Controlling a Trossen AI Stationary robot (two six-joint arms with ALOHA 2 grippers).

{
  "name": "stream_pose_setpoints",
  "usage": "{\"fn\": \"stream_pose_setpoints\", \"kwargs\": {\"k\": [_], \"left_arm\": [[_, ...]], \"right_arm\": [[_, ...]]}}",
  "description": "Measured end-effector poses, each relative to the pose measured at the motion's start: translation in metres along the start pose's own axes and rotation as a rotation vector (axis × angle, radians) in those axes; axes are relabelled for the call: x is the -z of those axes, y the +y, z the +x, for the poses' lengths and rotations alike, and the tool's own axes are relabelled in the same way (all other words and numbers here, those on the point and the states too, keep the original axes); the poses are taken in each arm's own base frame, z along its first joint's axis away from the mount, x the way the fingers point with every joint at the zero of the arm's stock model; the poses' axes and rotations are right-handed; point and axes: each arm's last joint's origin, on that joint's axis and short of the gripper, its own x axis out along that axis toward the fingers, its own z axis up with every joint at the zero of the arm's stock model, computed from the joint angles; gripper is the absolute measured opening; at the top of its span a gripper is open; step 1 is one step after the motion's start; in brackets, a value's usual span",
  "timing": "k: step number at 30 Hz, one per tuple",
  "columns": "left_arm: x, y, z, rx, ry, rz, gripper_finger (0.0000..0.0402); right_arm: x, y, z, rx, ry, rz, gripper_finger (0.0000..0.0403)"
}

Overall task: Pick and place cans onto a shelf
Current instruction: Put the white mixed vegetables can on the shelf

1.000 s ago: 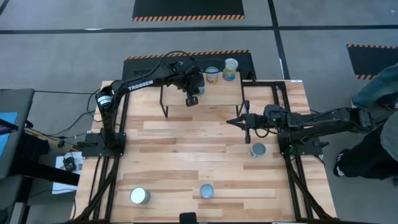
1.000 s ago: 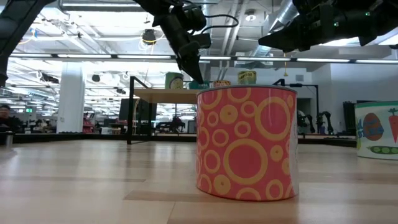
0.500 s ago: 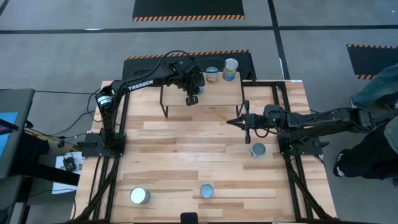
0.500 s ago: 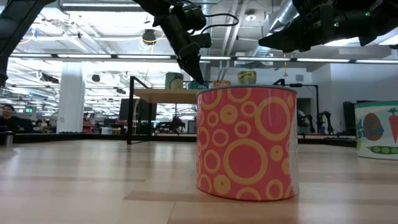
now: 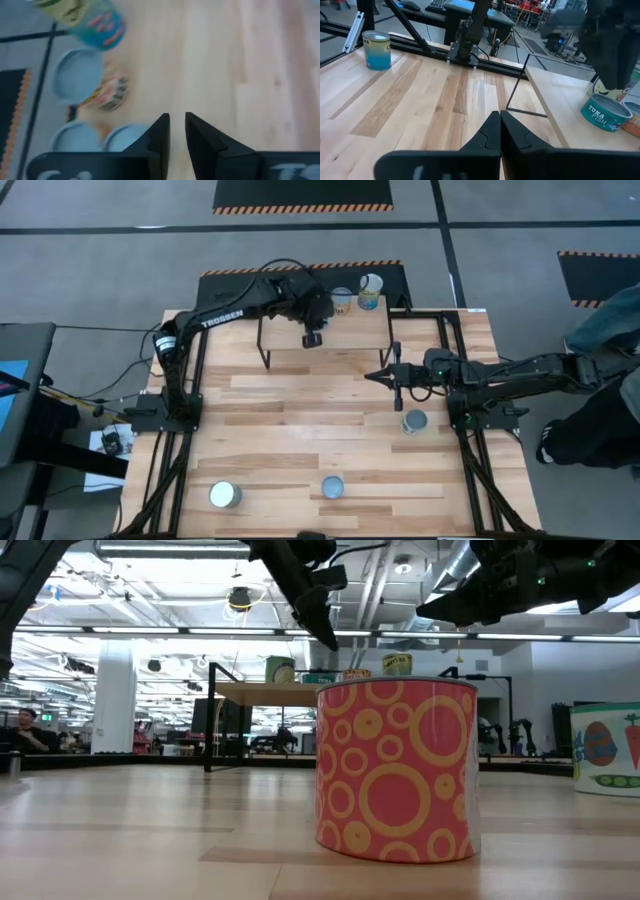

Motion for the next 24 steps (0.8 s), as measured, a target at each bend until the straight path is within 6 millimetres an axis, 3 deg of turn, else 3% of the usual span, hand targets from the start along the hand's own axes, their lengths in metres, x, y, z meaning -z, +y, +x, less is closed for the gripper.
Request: {"fn": "stream_pose_setpoints", "kwargs": {"k": [5, 16, 21, 24], "left_arm": [[-0.008, -0.014, 0.0, 0.078, -0.078, 0.031, 0.0006], [-0.035, -0.037, -0.005, 0.129, -0.318, 0.087, 0.0], [-0.02, -0.05, 0.017, 0.126, -0.387, 0.065, 0.0], [-0.007, -0.055, 0.02, 0.106, -0.438, 0.046, 0.0]], "right_arm": [[0.0, 0.0, 0.0, 0.029, 0.012, -0.018, 0.001], [-0.005, 0.015, 0.0, 0.072, 0.016, -0.075, 0.0009], [-0.008, 0.019, 0.0, 0.059, -0.012, -0.076, 0.0009], [-0.008, 0.018, 0.0, 0.063, -0.021, -0.076, 0.0008]]}}
